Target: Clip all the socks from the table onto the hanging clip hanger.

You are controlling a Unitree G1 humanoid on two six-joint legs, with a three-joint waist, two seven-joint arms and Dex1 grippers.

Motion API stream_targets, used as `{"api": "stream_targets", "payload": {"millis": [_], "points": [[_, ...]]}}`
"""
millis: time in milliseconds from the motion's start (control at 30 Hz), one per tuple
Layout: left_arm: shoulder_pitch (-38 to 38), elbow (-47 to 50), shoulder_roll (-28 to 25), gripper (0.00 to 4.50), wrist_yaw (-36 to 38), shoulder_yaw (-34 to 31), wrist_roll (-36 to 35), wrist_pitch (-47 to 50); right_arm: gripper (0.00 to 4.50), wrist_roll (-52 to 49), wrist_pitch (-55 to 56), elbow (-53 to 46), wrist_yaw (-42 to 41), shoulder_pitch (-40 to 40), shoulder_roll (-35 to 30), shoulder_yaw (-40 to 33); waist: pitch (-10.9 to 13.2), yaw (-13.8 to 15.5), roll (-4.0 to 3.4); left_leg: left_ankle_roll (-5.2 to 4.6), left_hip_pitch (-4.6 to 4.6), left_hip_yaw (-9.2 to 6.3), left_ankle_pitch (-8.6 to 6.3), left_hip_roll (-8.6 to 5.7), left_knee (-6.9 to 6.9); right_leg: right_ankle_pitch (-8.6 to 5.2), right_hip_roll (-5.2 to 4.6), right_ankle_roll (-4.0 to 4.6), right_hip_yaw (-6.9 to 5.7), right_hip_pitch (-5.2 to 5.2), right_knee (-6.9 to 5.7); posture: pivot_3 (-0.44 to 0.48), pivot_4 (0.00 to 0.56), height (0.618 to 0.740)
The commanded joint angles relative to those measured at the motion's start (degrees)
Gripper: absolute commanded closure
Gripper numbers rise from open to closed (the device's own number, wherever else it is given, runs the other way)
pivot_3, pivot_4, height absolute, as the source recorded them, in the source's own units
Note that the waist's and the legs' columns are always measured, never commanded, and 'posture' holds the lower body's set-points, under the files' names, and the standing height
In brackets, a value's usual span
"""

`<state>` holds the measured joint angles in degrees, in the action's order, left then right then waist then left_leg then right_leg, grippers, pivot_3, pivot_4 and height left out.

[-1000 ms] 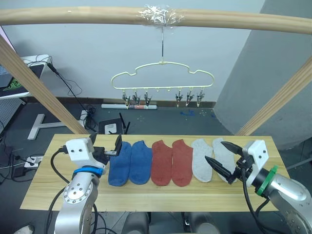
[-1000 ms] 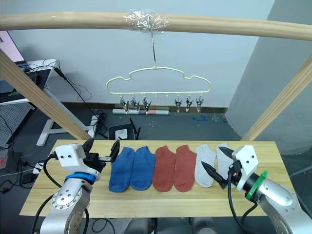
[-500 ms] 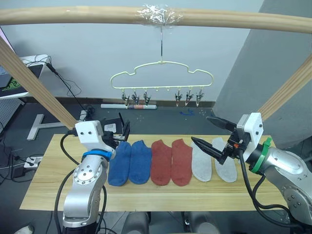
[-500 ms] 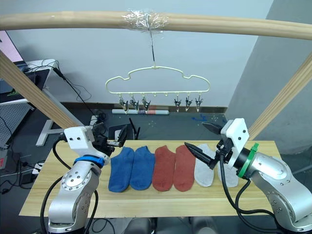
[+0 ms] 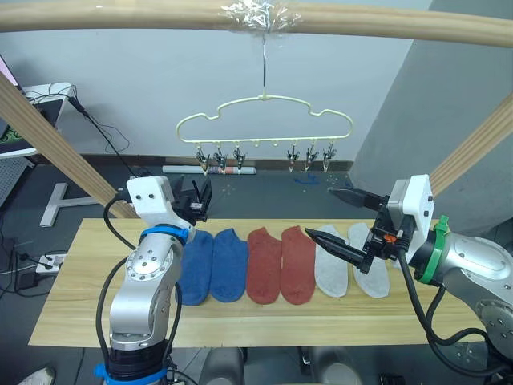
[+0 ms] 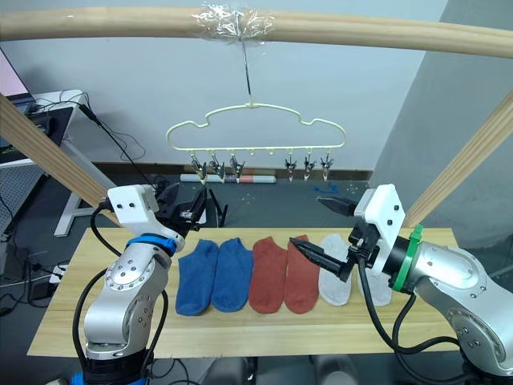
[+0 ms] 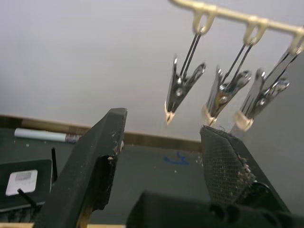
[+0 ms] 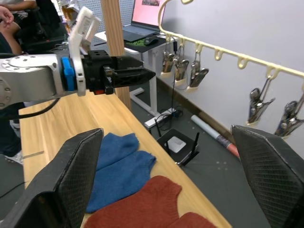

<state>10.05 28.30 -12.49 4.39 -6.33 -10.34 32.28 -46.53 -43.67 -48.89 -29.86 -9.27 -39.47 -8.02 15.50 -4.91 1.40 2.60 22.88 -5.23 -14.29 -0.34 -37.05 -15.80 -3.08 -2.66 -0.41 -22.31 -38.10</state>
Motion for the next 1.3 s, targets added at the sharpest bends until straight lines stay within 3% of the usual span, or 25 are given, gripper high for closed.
{"api": "stream_targets", "payload": {"millis": [33,133,333,700,1300], "points": [[2.11,-0.02,0.06,2.26,0.22,1.67,0.96,-0.67,0.00,-1.28,1.21,-2.62,0.18,1.09,-0.74,-1.77,0.10,0.11,0.03,0.00,0.02,-0.02,0.00,-0.01,0.00,0.00,0.00,0.00,-0.02,0.00,0.01,-0.221,0.308,0.740],[3.27,-0.50,0.16,3.16,-0.35,1.19,1.08,-0.35,0.00,-1.43,1.56,-3.36,0.64,2.09,-0.79,-1.91,0.26,-0.05,0.05,0.00,0.02,0.03,0.00,-0.02,0.00,0.00,-0.02,0.00,0.01,0.00,0.05,-0.230,0.309,0.740],[7.06,-4.62,0.36,3.16,-1.04,1.20,2.21,-1.18,0.00,-1.31,2.27,-3.89,1.63,3.15,-0.68,-1.78,0.82,-0.19,0.09,0.00,0.01,-0.01,0.00,0.00,0.00,0.00,0.00,0.00,-0.03,-0.01,0.02,-0.242,0.307,0.740],[4.95,-2.91,0.20,3.16,-1.63,-0.27,2.74,-1.64,0.00,-2.93,1.37,-4.19,4.38,1.49,-0.84,-0.52,1.08,-0.21,0.15,0.01,0.03,0.01,-0.01,0.00,0.05,0.00,-0.01,-0.01,-0.02,-0.03,0.07,-0.233,0.306,0.740],[9.72,-6.38,1.03,3.16,-1.06,-0.84,2.52,-2.56,0.00,-2.89,1.01,-4.11,7.07,-0.38,-0.29,2.04,1.09,-0.22,0.16,0.02,0.07,0.02,-0.01,0.00,0.08,-0.01,-0.02,-0.02,-0.03,-0.07,0.11,-0.244,0.292,0.740]]}}
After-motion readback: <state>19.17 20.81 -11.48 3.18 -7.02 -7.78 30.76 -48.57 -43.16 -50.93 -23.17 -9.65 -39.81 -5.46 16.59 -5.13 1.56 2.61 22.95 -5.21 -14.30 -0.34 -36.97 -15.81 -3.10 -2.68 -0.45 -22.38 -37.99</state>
